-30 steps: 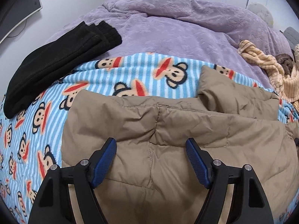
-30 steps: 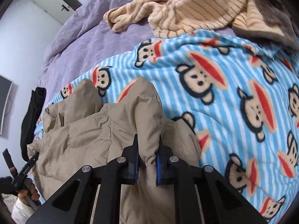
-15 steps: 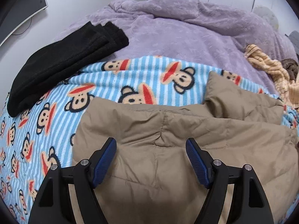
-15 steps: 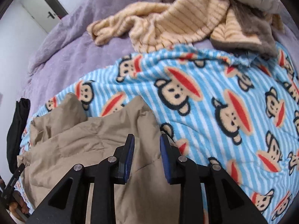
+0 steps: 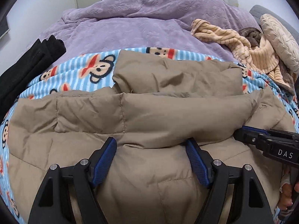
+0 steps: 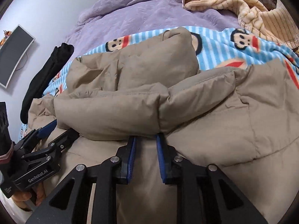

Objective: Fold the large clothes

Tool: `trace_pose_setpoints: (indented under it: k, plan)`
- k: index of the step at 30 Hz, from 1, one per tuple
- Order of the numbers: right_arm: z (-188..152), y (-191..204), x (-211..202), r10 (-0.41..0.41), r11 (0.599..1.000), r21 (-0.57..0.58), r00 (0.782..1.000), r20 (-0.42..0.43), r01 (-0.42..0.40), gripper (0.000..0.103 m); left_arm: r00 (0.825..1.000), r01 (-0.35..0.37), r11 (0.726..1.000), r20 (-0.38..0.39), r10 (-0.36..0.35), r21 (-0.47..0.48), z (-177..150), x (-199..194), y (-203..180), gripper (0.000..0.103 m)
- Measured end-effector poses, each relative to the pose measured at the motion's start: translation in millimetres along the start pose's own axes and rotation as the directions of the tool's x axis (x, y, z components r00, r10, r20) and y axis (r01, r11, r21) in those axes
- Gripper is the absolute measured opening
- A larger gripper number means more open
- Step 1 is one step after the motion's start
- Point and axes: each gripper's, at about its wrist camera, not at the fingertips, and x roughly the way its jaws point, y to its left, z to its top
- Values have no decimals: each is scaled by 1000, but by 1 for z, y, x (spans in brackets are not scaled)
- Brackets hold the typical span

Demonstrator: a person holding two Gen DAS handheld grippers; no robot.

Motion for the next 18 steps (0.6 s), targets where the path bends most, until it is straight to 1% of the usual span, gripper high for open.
trace_pose_setpoints:
  k: [3,4,6,7,9,10,11,12,13,14,15,16,17,18]
  plan:
    - [9,-4,9,3,1000,3,1000,-7,-3,21,1000,-13,1000,3,13,11,3,13,0,79]
    - [13,-7,9,15,1000,7,1000,-16,-14,19,1000,-9,1000,-1,9,13,5,14,1,79]
    - [19,-15,0,25,1000,17,999,-22,-25,17,1000,13,1000,-7,-13,5,12,11,8,78]
    - [21,-22,-6,3,1000,17,1000,-10,-3,17,1000,4,1000,3,-4,1,15,6,16,78]
    - [27,-40,-23,-55,998,27,998,23,55,17,999,-45,999,28,45,-10,20,-4,36,78]
    - [29,-55,-33,-102,994,44,994,40,101,17,996,-77,997,37,78,-24,22,-8,51,78]
    - [30,-69,-40,-141,988,67,989,50,137,17,993,-109,993,40,110,-41,23,-9,65,78]
    - [31,-85,-45,-175,981,96,983,52,169,17,987,-155,986,39,158,-67,24,-10,83,78]
    - [31,-100,-46,-194,974,132,980,45,186,17,981,-184,978,35,188,-101,24,-8,102,78]
    - [31,-113,-46,-198,967,170,980,35,189,17,978,-201,971,24,205,-132,23,-6,117,78]
    - [29,-126,-42,-183,962,211,983,25,174,16,976,-215,963,11,219,-165,21,-1,130,79]
    - [28,-135,-36,-161,958,241,987,13,153,16,978,-207,959,-2,211,-193,20,5,141,81]
    - [27,-141,-30,-149,956,257,989,8,142,16,980,-199,957,-14,201,-210,18,11,145,88]
    - [27,-144,-24,-147,954,264,989,10,139,16,981,-195,956,-22,195,-218,17,18,147,89]
